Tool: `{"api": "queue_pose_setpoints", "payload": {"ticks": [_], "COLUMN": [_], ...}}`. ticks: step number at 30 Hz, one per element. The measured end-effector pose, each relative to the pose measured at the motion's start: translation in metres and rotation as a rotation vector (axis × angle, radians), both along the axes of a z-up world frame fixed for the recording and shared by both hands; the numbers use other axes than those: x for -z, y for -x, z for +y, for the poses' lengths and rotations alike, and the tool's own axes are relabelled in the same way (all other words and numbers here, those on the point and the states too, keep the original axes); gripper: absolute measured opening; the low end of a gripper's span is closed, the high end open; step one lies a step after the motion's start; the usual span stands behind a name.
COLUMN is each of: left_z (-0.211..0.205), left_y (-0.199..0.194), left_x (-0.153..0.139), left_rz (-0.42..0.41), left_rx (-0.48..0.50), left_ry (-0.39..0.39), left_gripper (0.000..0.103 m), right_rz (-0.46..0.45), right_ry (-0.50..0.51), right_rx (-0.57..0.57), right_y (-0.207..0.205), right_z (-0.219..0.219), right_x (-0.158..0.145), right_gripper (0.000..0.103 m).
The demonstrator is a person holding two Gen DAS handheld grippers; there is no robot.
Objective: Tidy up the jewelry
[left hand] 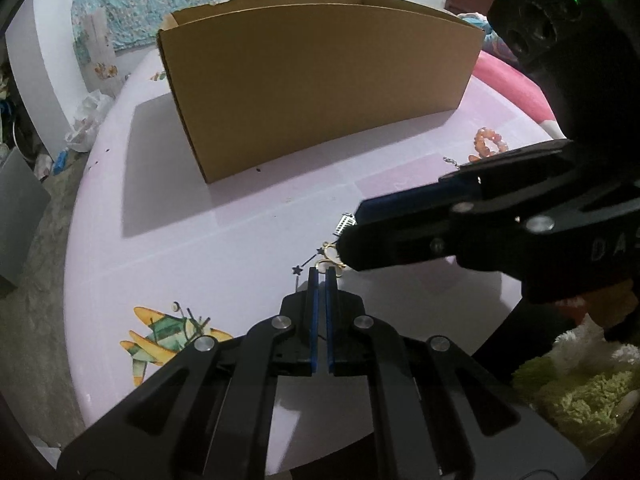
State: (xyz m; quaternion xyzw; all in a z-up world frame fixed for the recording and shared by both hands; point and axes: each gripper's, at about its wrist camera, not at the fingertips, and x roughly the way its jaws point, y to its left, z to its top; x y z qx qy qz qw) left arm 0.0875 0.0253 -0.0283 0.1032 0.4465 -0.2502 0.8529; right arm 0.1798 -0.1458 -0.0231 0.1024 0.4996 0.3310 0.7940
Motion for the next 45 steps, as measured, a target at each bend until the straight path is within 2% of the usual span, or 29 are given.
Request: {"api": "queue_pose_setpoints", "payload": {"ticks": [2,7,9,15,21,23,25,27,31,37,42,45], "left_z": [0.0,-0.007,-0.009,-0.002,0.02,0.024,0.023,0.016,-0.011,-0.025,-0.031,-0.034], "left_y": [0.0,0.003,0.002,-0.006,-0.018,-0.02,-0.018,-0.017,-0.016,-0.018,-0.023,-0.026], "left_x": [0.0,-0.001,0.0,0.0,-0.001,-0.004,-0.011,-0.014,-0.007,-0.002,-0.002,-0.004], "left_rz": [-0.003,-0.006,-0.022,-0.035,-0.031,-0.019,-0.008,0.008,0.016,0.014,0.04,0.043], "left_rx": [0.003,0.065,0.065,0.027,-0.102,-0.132,-0.106,-0.073,-0.041,-0.059,-0.083,-0.085], "left_ry": [0.004,0.018,0.002,-0.043,-0.071,-0.043,0.044,0.077,0.011,-0.083,-0.089,-0.105], "left_gripper": [0.003,0.024,0.027,0.027,0.027,0.027,0.027,0.027,0.027,0.027,0.025,0.015], "right_rz": [0.003,-0.009,-0.012,-0.015,-0.016,-0.02,-0.028,-0.029,-0.036,-0.043,-0.042,-0.044], "right_ry": [0.001,0.009,0.016,0.028,0.017,0.013,0.01,0.004,-0.013,-0.04,-0.063,-0.072], "right_rx": [0.005,0.049,0.073,0.128,0.154,0.157,0.158,0.16,0.168,0.185,0.192,0.196], "right_y": [0.001,0.002,0.004,0.01,0.012,0.013,0.015,0.017,0.02,0.021,0.019,0.019], "right_z": [0.001,-0.005,-0.009,-0.022,-0.03,-0.031,-0.033,-0.034,-0.039,-0.047,-0.055,-0.06], "right_x": [0.0,-0.004,-0.005,-0.007,-0.007,-0.008,-0.009,-0.009,-0.009,-0.008,-0.005,-0.005], "right_gripper": [0.023,0.023,0.023,0.023,0.023,0.023,0.023,0.023,0.023,0.023,0.023,0.023]}}
